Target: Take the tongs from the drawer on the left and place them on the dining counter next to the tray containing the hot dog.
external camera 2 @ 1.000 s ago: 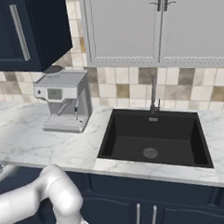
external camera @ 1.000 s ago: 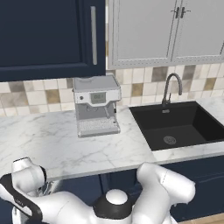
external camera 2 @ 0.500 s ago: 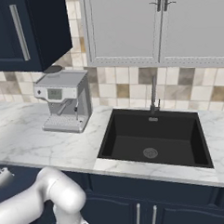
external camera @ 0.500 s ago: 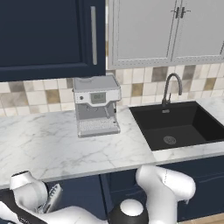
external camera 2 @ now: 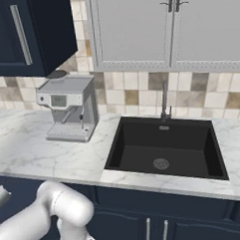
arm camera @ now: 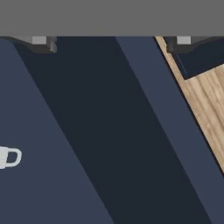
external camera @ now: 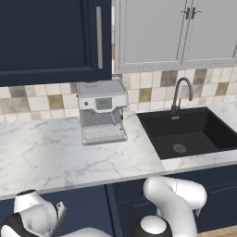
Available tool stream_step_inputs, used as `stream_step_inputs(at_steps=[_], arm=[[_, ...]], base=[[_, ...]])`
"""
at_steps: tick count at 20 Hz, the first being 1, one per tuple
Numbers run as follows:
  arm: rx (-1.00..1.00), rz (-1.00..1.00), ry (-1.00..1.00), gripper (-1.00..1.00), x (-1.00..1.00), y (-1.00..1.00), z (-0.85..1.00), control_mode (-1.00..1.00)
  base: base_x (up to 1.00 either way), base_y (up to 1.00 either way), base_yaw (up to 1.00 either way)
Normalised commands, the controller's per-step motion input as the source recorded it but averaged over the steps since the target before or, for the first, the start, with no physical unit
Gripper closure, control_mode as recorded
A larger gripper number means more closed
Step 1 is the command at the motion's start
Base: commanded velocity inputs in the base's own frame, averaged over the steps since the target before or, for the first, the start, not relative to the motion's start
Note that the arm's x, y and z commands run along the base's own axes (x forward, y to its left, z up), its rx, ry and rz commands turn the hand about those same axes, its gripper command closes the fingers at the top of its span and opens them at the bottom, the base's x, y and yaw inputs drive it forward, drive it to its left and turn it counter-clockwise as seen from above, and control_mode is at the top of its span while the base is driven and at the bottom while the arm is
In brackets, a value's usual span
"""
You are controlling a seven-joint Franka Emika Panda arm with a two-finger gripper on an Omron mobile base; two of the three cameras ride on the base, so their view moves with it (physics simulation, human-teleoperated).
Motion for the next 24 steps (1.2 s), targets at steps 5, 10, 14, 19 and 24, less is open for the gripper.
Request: stream_step_inputs(at_steps=[5,10,14,19,24], arm=[[-0.02,-0.01,0.0,-1.0,0.0,-0.11,0.32,-1.0],[-0.09,-0.04,0.0,-1.0,0.0,-0.21,0.66,-1.0],[-0.1,-0.02,-0.02,-1.0,0.01,-0.24,0.61,-1.0],[-0.08,0.0,-0.08,-1.0,0.09,-0.2,0.51,-1.0],[-0.04,0.0,-0.04,-1.0,0.22,-0.16,0.42,-1.0]], base=[[0.0,0.0,0.0],[0.0,0.0,0.0],[0.0,0.0,0.0],[0.0,0.0,0.0],[0.0,0.0,0.0]])
